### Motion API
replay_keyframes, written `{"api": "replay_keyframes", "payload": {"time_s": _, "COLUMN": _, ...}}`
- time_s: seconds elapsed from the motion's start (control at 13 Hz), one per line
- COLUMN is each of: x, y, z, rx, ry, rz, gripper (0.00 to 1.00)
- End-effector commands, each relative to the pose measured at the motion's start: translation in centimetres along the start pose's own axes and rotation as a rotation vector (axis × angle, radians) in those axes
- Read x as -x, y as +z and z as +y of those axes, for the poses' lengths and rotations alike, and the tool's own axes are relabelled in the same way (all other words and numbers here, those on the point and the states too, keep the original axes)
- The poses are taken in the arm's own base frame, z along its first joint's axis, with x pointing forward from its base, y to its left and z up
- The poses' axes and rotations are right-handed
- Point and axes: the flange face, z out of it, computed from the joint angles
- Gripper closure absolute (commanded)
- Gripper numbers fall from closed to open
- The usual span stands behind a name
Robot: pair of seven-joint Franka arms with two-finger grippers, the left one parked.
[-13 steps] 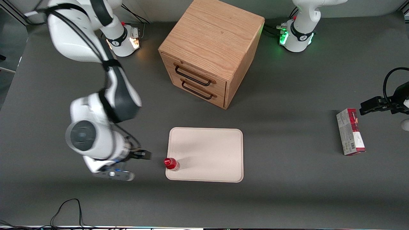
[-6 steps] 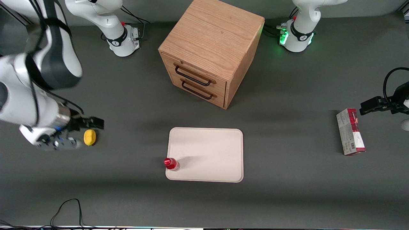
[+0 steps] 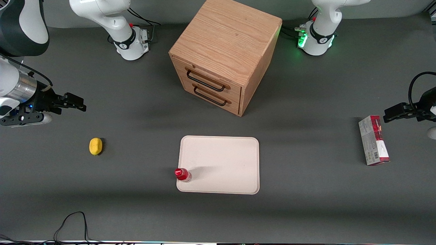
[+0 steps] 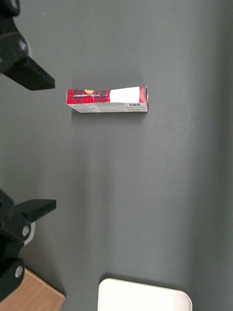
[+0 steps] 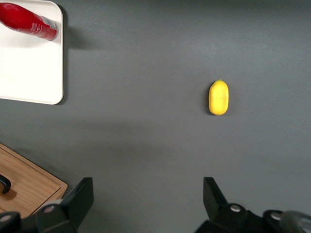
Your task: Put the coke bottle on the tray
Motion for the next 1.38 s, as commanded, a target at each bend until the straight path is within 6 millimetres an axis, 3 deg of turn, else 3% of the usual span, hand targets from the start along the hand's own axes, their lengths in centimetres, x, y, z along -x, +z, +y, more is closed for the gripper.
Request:
{"api": "replay_keyframes", "payload": {"time_s": 0.0, "x": 0.2, "y": 0.2, "z": -0.2, "rx": -0.018, "ry": -0.01, "rz": 0.006, "gripper": 0.0}}
{"api": "replay_keyframes", "payload": {"time_s": 0.08, "x": 0.2, "y": -0.1, "z": 0.1, "rx": -0.019, "ry": 0.0, "rz": 0.011, "gripper": 0.0}}
{"api": "replay_keyframes", "payload": {"time_s": 0.38, "x": 0.0, "y": -2.9, "z": -1.6, "rx": -0.02, "ry": -0.014, "rz": -0.001, "gripper": 0.0}}
{"api": "replay_keyframes", "payload": {"time_s": 0.54, "x": 0.1, "y": -3.1, "z": -3.7, "rx": -0.029, "ry": 0.003, "rz": -0.005, "gripper": 0.0}}
{"api": "replay_keyframes", "payload": {"time_s": 1.31, "x": 0.8, "y": -4.3, "z": -4.0, "rx": -0.024, "ry": -0.002, "rz": -0.023, "gripper": 0.0}}
